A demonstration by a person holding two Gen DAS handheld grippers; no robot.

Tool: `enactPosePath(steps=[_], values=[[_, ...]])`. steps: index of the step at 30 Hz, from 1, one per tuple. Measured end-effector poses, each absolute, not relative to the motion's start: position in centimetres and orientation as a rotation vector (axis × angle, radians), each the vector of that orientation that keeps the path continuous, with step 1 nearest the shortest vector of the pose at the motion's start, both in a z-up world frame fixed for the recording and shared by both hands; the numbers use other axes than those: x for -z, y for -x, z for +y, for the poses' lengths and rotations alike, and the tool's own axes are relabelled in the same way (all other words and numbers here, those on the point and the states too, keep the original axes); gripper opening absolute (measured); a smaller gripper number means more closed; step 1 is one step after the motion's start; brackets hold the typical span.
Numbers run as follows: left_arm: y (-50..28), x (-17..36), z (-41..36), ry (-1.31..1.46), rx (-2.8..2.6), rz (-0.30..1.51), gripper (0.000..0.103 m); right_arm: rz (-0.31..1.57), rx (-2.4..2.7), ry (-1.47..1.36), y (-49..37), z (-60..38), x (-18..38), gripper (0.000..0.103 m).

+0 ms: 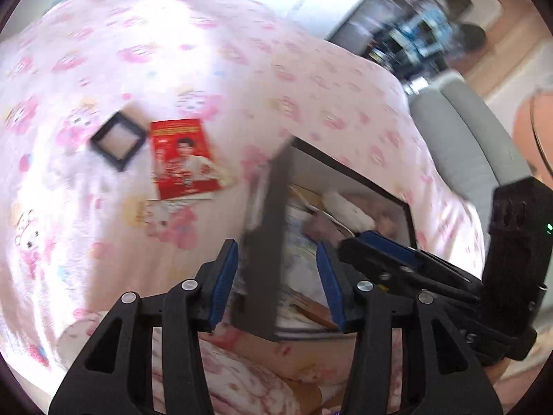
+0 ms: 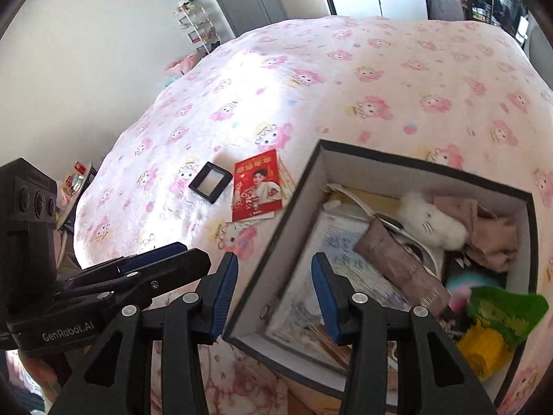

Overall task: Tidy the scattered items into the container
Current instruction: 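Move both grippers toward the red flyer on the bedspread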

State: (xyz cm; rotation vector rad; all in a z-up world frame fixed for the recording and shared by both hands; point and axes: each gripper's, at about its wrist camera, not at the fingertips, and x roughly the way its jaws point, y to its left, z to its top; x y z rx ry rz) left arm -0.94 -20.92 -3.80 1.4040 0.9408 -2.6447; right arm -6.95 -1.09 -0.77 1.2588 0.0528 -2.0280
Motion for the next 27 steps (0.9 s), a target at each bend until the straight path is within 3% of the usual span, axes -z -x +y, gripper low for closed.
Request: enactPosePath(steps=[4, 9, 14, 16, 19, 21, 27], values=[[2.5, 7.8, -25.7, -1.368, 2.480, 1.119, 0.048, 0.009, 1.964, -1.311, 9.9, -6.0, 1.6, 0.041], [5.5, 12.5, -30.0, -1.332, 2.307, 1.307, 0.048, 0.119, 1.885, -1.397, 12.6, -12.2, 3.9, 0.041], [7.9, 15.0, -32.6, -1.310, 2.196, 1.366, 0.047, 0.138, 1.901, -1.538, 16.3, -16.4, 7.1, 0.041], [7.8, 15.8, -33.0, -1.305, 2.179, 1.309, 0.044, 0.084, 1.877, -1.623, 17.7, -17.2, 8.6, 0.041], [7.2, 17.1, -33.7, -1.287, 2.157, 1.451, 0.037, 0.083, 1.865, -1.710, 19.0, -18.2, 10.8, 0.041], [7.1, 17.0, -33.9, -1.267, 2.160, 1.423, 0.034, 0.115, 1.867, -1.728, 19.1, -18.7, 11.8, 0.041], [7.1, 18.3, -34.4, -1.299, 2.091, 1.460, 0.034, 0.141, 1.845, -1.764, 18.7, -19.4, 13.5, 0.041]])
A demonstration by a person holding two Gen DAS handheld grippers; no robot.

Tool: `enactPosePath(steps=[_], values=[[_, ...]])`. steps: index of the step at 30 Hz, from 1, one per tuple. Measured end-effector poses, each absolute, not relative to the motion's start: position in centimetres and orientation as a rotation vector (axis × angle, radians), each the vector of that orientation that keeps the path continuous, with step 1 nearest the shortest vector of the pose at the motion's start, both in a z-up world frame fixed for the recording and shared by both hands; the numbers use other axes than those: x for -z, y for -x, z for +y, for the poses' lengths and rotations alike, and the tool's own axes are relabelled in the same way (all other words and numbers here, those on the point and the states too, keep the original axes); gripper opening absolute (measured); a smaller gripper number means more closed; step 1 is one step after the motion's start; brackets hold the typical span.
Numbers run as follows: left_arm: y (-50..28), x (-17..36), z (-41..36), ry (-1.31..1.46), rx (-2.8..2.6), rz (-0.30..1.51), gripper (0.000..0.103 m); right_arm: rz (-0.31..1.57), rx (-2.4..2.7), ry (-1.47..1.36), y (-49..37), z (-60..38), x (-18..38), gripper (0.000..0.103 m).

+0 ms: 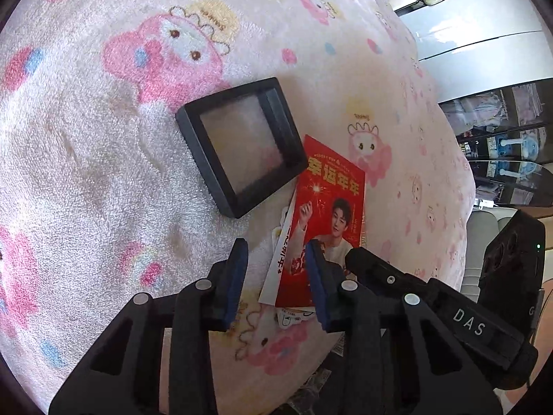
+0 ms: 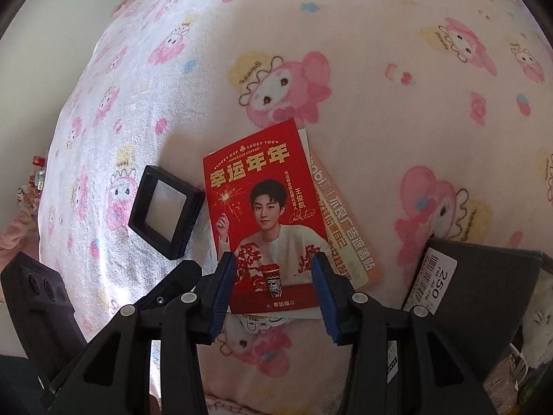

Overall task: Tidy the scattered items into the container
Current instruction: 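Move both grippers toward the red flyer on the bedspread, then grasp the red flyer edge with the left gripper while the right gripper steadies it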

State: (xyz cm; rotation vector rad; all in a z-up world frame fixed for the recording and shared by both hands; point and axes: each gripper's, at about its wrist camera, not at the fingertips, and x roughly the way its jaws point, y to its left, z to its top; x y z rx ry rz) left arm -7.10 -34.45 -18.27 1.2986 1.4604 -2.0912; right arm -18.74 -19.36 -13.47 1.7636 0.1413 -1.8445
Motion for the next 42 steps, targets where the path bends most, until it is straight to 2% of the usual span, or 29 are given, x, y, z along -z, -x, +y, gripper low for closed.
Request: enactPosePath(steps=[5, 12, 16, 19, 25, 29, 34, 36, 38, 41, 42], values=[[7.2, 18.6, -34.2, -1.317, 2.078, 1.440, 0.034, 0.099, 2.000, -1.725, 19.2, -19.1, 13.2, 0.041], [7.4, 19.2, -34.5, -1.328, 2.052, 1.471, 0.034, 0.184, 1.917, -1.818, 19.3, -20.0, 15.1, 0.042], [7.0, 19.9, -35.0, -1.319, 2.006, 1.555, 0.034, 0.072, 1.743, -1.879, 19.0, -19.9, 16.3, 0.046], [6.5, 19.4, -35.2, -1.282, 2.014, 1.529, 0.034, -0.042, 1.677, -1.904, 18.6, -19.1, 16.8, 0.046], [6.7, 19.6, -35.2, -1.289, 2.020, 1.518, 0.033, -0.089, 1.766, -1.839, 17.8, -18.1, 15.8, 0.046], [5.9, 19.2, -35.4, -1.251, 2.025, 1.510, 0.021, -0.083, 1.785, -1.829, 17.2, -18.1, 16.0, 0.047], [3.4, 19.0, -36.7, -1.110, 1.952, 1.588, 0.023, -0.132, 1.671, -1.831, 15.9, -18.1, 15.9, 0.047], [2.8, 19.6, -36.9, -1.115, 1.896, 1.643, 0.031, -0.161, 1.598, -1.826, 15.4, -18.2, 15.9, 0.047], [2.3, 20.1, -36.8, -1.118, 1.868, 1.697, 0.034, -0.155, 1.587, -1.803, 15.4, -18.2, 15.1, 0.047], [2.9, 20.0, -36.4, -1.144, 1.906, 1.670, 0.034, -0.086, 1.755, -1.678, 16.3, -17.6, 12.2, 0.047], [3.7, 20.0, -36.1, -1.165, 1.932, 1.655, 0.029, -0.062, 1.808, -1.643, 16.6, -17.4, 11.4, 0.047]])
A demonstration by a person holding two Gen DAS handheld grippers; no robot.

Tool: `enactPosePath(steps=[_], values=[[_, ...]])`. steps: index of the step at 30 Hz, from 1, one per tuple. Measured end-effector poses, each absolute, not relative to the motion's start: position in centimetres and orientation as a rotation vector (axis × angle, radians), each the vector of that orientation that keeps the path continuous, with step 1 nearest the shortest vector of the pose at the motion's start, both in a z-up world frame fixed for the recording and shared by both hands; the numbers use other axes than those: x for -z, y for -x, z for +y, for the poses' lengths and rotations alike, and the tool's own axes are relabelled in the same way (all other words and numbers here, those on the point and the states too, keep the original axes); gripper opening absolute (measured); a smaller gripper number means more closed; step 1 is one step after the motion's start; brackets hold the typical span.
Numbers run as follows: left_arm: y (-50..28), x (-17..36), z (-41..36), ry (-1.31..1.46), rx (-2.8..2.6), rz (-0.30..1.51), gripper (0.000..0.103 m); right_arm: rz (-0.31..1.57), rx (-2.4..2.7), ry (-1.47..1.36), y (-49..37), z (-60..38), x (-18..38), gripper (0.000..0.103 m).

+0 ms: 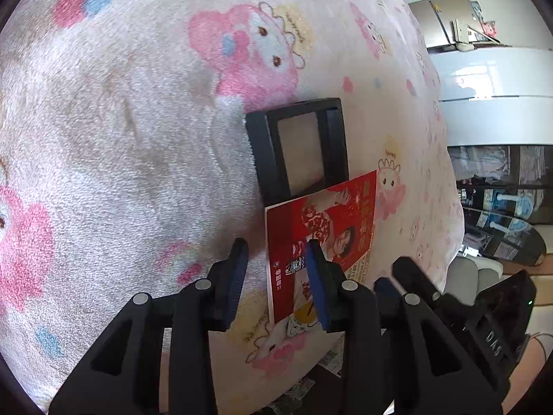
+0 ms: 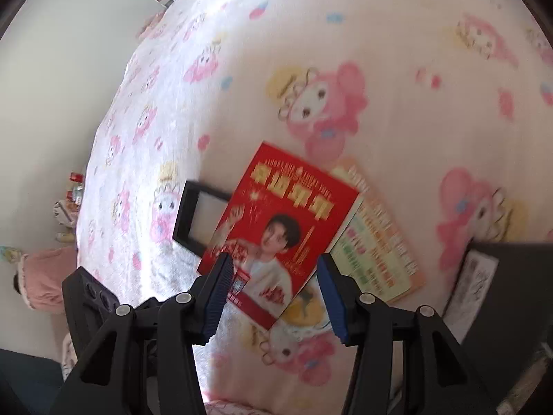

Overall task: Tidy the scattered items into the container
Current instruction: 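Grasp the red flyer edge with the left gripper while the right gripper steadies it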

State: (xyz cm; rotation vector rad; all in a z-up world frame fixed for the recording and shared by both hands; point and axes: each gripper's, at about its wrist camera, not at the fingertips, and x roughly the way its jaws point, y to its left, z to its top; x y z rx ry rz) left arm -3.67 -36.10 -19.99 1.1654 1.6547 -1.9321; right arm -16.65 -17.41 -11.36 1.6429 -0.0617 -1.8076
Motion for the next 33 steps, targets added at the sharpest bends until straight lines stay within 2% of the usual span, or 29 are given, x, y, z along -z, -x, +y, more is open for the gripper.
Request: enactPosePath(steps=[2, 5, 10, 12, 14, 18, 27, 31, 33], values=[[4.1, 19.8, -35.9, -1.176, 1.985, 1.668, 0.010, -0.027, 1.877, -1.588, 17.3, -17.3, 10.2, 0.047], [3.0, 19.1, -36.6, -1.091, 1.976, 1.621, 0.009, 0.010, 1.906, -1.581, 18.2, -17.7, 10.1, 0.047], [0.7, 19.0, -38.2, -0.981, 1.875, 1.571, 0.013, 0.058, 1.907, -1.616, 19.4, -19.0, 12.1, 0.047], [0.6, 20.0, -38.5, -1.002, 1.849, 1.628, 0.020, 0.045, 1.869, -1.631, 19.6, -19.8, 13.1, 0.047], [0.8, 20.6, -38.4, -1.023, 1.836, 1.658, 0.021, 0.043, 1.837, -1.629, 20.2, -20.9, 13.7, 0.047], [1.6, 20.2, -37.9, -1.036, 1.870, 1.586, 0.026, 0.096, 1.824, -1.575, 21.8, -23.1, 14.1, 0.047], [0.6, 20.2, -38.4, -1.004, 1.850, 1.583, 0.027, 0.188, 1.576, -1.618, 19.9, -26.8, 15.0, 0.048], [0.0, 20.4, -38.5, -0.987, 1.826, 1.605, 0.029, 0.386, 1.538, -1.610, 17.5, -27.0, 15.2, 0.048], [-1.0, 20.1, -38.7, -0.991, 1.822, 1.595, 0.029, 0.354, 1.599, -1.600, 18.1, -27.0, 14.6, 0.048]])
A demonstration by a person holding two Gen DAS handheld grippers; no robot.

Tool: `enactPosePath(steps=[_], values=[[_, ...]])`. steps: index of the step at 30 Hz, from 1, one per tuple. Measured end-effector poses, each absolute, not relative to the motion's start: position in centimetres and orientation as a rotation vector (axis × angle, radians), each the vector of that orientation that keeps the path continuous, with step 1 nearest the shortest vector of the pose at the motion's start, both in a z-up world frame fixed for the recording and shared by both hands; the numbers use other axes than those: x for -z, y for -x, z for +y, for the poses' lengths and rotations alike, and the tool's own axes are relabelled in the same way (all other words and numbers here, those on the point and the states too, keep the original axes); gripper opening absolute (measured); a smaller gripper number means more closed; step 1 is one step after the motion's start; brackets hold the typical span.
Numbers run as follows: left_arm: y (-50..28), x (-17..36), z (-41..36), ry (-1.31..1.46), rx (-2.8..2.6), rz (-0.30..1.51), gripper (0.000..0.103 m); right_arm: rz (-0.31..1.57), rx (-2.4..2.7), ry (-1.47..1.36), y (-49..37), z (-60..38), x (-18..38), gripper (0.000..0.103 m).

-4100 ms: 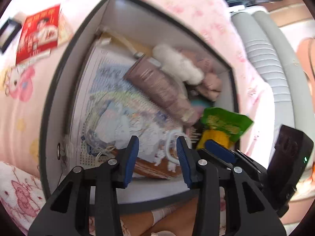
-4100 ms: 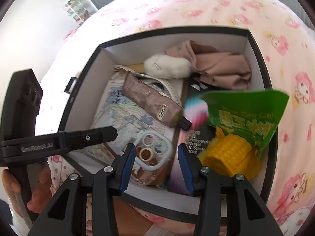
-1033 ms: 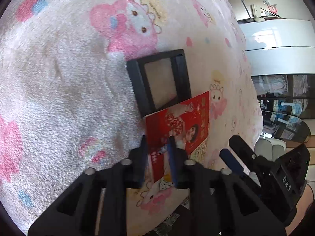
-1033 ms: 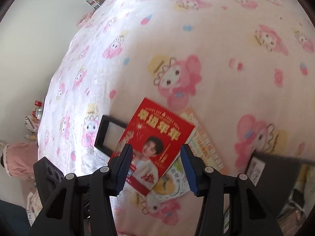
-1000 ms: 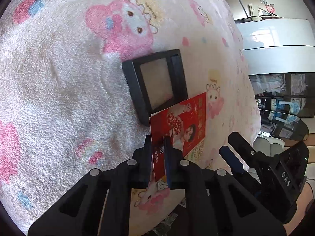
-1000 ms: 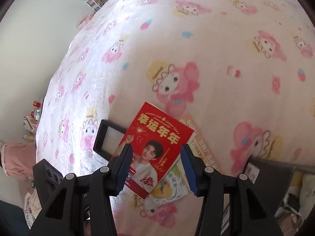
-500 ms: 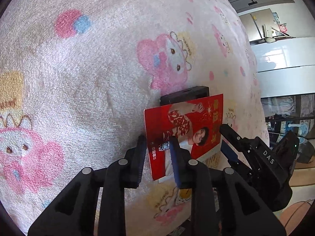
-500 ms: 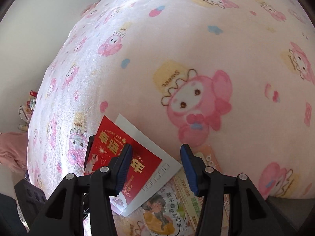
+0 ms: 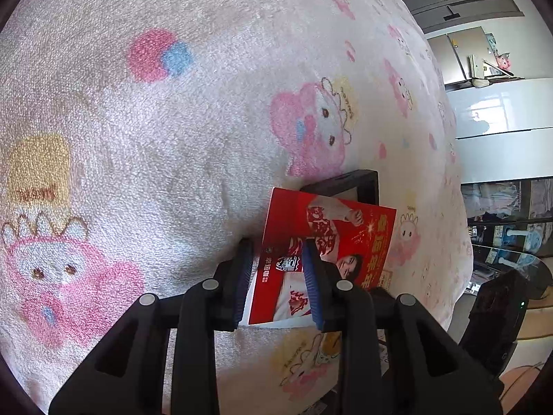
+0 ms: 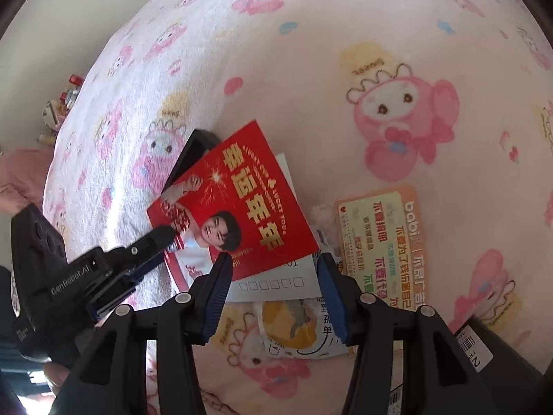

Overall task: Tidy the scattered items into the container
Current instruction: 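Grasp the red flyer edge with the left gripper while the right gripper steadies it, then lift the red flyer off the bedspread with the left gripper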

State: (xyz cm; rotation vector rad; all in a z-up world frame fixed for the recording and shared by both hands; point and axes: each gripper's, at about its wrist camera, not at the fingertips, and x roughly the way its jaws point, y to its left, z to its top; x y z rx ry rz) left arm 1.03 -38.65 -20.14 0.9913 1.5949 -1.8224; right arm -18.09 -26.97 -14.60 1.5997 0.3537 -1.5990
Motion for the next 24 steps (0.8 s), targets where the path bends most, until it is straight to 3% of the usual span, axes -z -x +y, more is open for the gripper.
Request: enactPosePath(steps=[4, 9, 17, 20, 24], values=[[0.8, 20.4, -38.5, -1.003, 1.833, 1.575, 0.030, 0.222, 1.726, -1.547, 20.1, -27.3, 14.1, 0.048], [0.8, 20.0, -38.5, -0.997, 1.889, 1.591, 0.032, 0.252, 1.686, -1.551, 18.9, -28.2, 15.7, 0.043], [1.2, 14.9, -36.4, -0.921, 2.138, 1.337, 0.034, 0.219, 1.795, -1.370, 15.8, -26.0, 11.3, 0.045], [0.6, 15.0, -36.0, -0.951, 2.136, 1.301, 0.042, 0.245, 1.754, -1.506, 15.9, -24.8, 12.6, 0.045], [0.3, 18.3, -37.5, -1.068, 1.999, 1.407, 0.042, 0.249, 1.617, -1.767, 16.3, -23.9, 15.5, 0.044]])
